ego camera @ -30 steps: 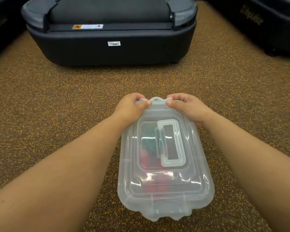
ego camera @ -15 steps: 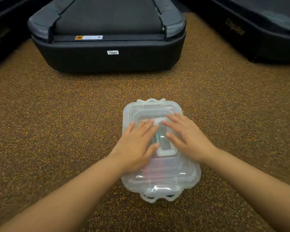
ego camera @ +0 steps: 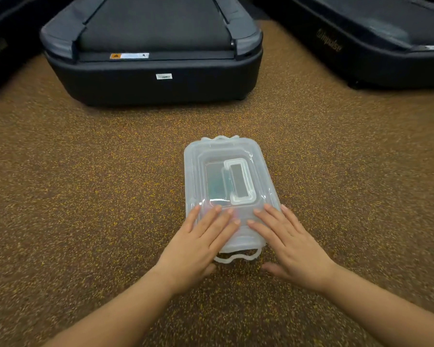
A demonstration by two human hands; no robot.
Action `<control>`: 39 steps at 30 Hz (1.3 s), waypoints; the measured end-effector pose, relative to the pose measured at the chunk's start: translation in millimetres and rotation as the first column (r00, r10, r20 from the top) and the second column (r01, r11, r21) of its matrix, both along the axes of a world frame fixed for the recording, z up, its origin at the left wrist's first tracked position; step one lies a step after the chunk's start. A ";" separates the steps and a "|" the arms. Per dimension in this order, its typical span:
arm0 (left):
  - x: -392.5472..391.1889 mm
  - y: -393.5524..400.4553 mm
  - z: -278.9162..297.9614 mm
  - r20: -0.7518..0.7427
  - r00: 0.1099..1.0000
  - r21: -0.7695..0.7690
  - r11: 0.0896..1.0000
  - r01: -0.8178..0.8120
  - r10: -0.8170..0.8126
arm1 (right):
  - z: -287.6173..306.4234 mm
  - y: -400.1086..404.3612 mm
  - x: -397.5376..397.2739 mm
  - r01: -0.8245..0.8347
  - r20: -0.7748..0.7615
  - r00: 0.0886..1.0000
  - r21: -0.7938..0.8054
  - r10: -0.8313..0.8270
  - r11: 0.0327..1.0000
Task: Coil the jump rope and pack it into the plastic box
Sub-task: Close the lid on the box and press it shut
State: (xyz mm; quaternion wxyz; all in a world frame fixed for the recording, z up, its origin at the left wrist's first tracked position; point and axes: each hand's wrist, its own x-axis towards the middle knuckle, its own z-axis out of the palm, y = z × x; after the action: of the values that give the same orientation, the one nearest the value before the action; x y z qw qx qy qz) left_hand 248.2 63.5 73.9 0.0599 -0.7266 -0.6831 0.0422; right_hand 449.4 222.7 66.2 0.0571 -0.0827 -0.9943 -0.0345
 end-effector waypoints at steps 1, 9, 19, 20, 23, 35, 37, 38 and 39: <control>1.0 0.6 -1.1 -0.007 1.000 0.022 1.000 -0.009 0.009 | -2.9 -0.1 -0.9 0.007 -0.005 1.000 0.016 -0.007 1.000; 2.0 0.9 -5.3 -0.022 1.000 0.073 0.997 -0.002 0.003 | -16.6 -1.1 -4.7 0.045 -0.142 0.989 0.054 -0.037 0.998; -10.2 -1.9 2.6 0.034 0.996 0.040 0.996 0.086 -0.087 | 1.2 9.4 -2.8 -0.008 -0.136 0.991 -0.144 -0.012 0.990; -12.2 -2.1 2.2 0.025 0.995 0.037 0.995 0.097 -0.098 | 1.4 9.8 -3.0 -0.006 -0.141 0.990 -0.170 -0.019 0.985; -14.5 -1.7 1.3 0.020 0.994 0.018 0.994 0.108 -0.109 | 0.8 11.0 -3.9 -0.014 -0.181 0.983 -0.234 -0.030 0.972; -12.5 1.1 0.8 0.049 0.994 0.066 0.993 0.099 -0.103 | 8.9 23.2 -10.9 -0.072 -0.244 0.969 -0.363 -0.020 0.929; -11.4 0.0 1.4 0.058 0.994 0.054 0.995 0.090 -0.093 | 10.4 24.1 -10.8 -0.070 -0.232 0.972 -0.354 -0.015 0.933; -11.7 -0.4 2.1 0.063 0.994 0.045 0.995 0.084 -0.087 | 11.1 24.4 -10.5 -0.070 -0.224 0.974 -0.345 -0.010 0.936; -12.3 -0.6 3.2 0.067 0.994 0.039 0.996 0.079 -0.082 | 11.8 24.9 -10.7 -0.075 -0.217 0.976 -0.334 0.001 0.940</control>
State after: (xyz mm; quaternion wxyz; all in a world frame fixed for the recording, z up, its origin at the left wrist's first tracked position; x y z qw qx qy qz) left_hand 235.9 62.9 77.1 0.0511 -0.7534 -0.6555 0.0026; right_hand 438.7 247.6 77.9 0.1490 -0.0750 -0.9748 0.1479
